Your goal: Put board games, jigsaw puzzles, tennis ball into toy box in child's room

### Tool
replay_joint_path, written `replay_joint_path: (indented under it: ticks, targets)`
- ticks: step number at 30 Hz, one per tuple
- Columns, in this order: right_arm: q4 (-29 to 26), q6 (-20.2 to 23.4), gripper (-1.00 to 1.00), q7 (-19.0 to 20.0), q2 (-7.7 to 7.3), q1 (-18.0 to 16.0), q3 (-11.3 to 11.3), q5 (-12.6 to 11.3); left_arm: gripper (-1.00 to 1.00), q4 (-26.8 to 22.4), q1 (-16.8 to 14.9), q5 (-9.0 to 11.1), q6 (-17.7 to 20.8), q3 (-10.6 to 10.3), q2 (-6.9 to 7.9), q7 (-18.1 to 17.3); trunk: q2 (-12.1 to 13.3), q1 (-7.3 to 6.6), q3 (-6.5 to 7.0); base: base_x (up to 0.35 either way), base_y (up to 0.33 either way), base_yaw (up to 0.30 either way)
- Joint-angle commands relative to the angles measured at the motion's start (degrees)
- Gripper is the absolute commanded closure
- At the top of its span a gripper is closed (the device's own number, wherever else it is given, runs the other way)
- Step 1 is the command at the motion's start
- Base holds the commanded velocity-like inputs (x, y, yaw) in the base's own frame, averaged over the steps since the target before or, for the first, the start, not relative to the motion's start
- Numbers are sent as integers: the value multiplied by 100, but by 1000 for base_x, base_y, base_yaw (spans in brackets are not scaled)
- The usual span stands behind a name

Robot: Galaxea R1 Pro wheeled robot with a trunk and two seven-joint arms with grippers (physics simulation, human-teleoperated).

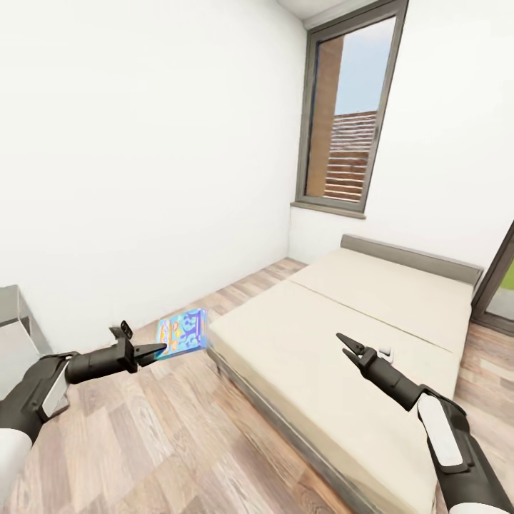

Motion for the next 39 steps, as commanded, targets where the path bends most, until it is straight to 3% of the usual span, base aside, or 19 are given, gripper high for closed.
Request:
replay_joint_path:
  ticks: [1, 28, 39]
  targets:
    - [-1, 37, -100, 5, 0, -3, -8, -18, 100, 1, -6, 13, 61, -1, 2, -18, 37, -22, 12, 0, 0, 293]
    - [10, 28, -100, -20, 0, -3, -7, -9, 100, 1, -5, 25, 61, -7, -11, -17, 1120, -615, 497, 0, 0, 293]
    - [9, 28, -100, -18, 0, -3, -7, -9, 100, 6, 10, 19, 56, 8, -3, -18, 1120, -615, 497, 34, 0, 292]
